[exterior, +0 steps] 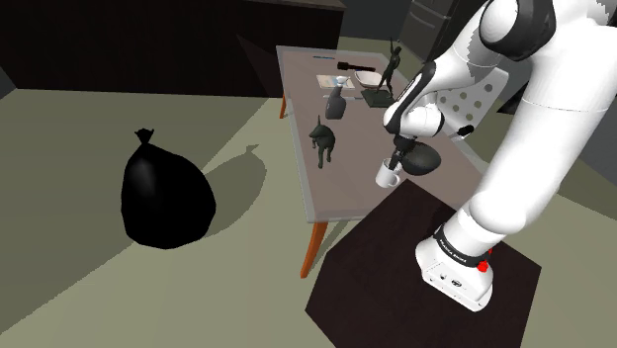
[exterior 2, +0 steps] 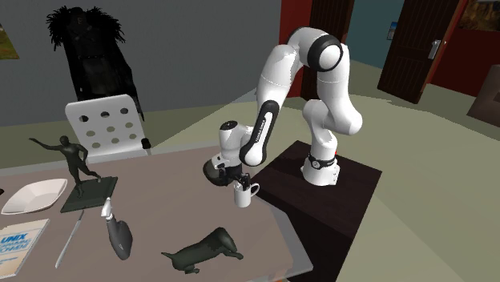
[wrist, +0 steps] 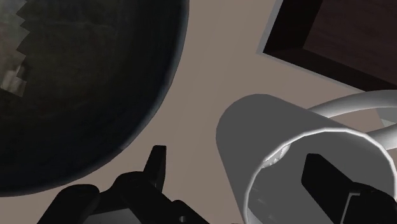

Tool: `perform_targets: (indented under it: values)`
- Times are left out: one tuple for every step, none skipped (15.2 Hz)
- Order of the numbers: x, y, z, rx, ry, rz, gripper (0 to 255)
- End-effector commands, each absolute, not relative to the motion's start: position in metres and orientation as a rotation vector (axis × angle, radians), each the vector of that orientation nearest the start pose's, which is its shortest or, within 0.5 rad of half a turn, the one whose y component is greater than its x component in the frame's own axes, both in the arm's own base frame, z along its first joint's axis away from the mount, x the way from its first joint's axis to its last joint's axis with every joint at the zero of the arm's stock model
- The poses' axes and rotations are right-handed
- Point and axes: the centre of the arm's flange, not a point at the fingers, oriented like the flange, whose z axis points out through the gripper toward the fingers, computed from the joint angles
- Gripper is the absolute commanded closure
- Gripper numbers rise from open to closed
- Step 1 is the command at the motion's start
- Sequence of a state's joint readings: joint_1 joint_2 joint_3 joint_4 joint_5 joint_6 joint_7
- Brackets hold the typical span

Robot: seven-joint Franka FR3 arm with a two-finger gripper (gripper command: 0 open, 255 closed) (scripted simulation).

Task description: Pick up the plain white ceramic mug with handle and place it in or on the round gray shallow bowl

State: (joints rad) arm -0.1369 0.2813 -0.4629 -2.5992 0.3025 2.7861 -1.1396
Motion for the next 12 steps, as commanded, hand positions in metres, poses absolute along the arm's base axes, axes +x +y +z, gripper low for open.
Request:
perform_targets:
  values:
    - [0.3366, -0.2641, 0.1636, -3.095, -0.413, 0.081, 0]
    - [0.3366, -0.2641, 0.1636, -3.095, -0.413, 0.081, 0]
    - [0.3366, -0.2641, 0.1636, -3.095, -0.413, 0.081, 255]
    - [0.3366, -0.2641, 0.1636, -3.095, -0.413, 0.081, 255]
    - [0.3366, -0.2641, 0.1636, -3.095, -0.413, 0.081, 255]
    - [0.3366, -0.2641, 0.1636, -3.095, -0.413, 0.081, 255]
    - [0.3366, -0.2641, 0.1636, -3.095, -0.413, 0.081, 255]
    - [0.3366, -0.2641, 0.1636, -3.095, -0.413, 0.081, 255]
    - [0.3365, -0.2641, 0.1637, -3.095, -0.413, 0.081, 255]
    - [0.3366, -0.2641, 0.1637, -3.095, -0.413, 0.081, 255]
    - [0.3366, -0.2641, 0.1638, -3.095, -0.413, 0.081, 255]
    - [0.3366, -0.2641, 0.1636, -3.095, -0.413, 0.081, 255]
